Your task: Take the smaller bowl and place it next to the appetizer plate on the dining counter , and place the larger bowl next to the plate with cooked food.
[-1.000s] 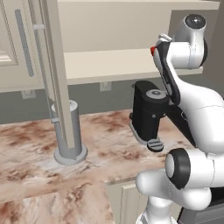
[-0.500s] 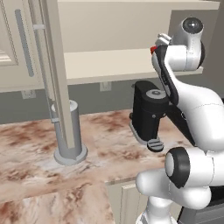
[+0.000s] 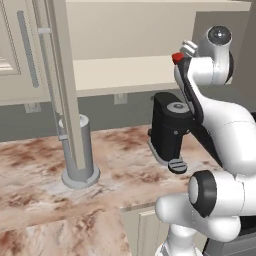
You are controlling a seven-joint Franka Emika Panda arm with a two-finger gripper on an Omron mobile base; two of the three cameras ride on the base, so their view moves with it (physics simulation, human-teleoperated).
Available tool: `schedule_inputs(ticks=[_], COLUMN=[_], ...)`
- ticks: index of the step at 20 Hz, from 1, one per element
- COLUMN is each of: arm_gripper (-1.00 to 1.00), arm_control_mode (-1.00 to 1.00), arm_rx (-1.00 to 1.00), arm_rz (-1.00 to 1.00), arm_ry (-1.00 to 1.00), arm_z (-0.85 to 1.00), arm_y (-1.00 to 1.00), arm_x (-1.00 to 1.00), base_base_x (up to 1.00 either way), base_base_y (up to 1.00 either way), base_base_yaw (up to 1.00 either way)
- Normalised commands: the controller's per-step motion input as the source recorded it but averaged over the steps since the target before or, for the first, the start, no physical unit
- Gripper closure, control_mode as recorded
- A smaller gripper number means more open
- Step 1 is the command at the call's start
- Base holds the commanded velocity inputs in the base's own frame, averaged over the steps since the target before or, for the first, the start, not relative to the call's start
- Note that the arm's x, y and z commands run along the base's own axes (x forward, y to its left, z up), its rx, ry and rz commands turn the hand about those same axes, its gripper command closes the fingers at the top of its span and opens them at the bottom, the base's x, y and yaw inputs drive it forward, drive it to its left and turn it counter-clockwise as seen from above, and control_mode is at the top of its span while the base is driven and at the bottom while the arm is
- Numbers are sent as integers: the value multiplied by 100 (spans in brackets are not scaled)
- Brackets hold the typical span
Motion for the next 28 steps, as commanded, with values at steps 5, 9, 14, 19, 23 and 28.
schedule_inputs(ticks=[5,9,14,19,23,28], arm_gripper=[-100,-100,-100,-100,-100,100], arm_control_mode=[-100,-100,-100,-100,-100,-100], arm_rx=[3,0,0,0,0,-1], arm_rz=[-4,-1,0,0,0,0], arm_ry=[11,8,5,2,0,0], arm_z=[5,0,0,-11,-54,-37], arm_y=[-18,-11,-12,-8,0,0], arm_x=[22,52,50,35,8,14], base_base_x=[0,0,0,0,0,0], base_base_y=[0,0,0,0,0,0], base_base_yaw=[0,0,0,0,0,0])
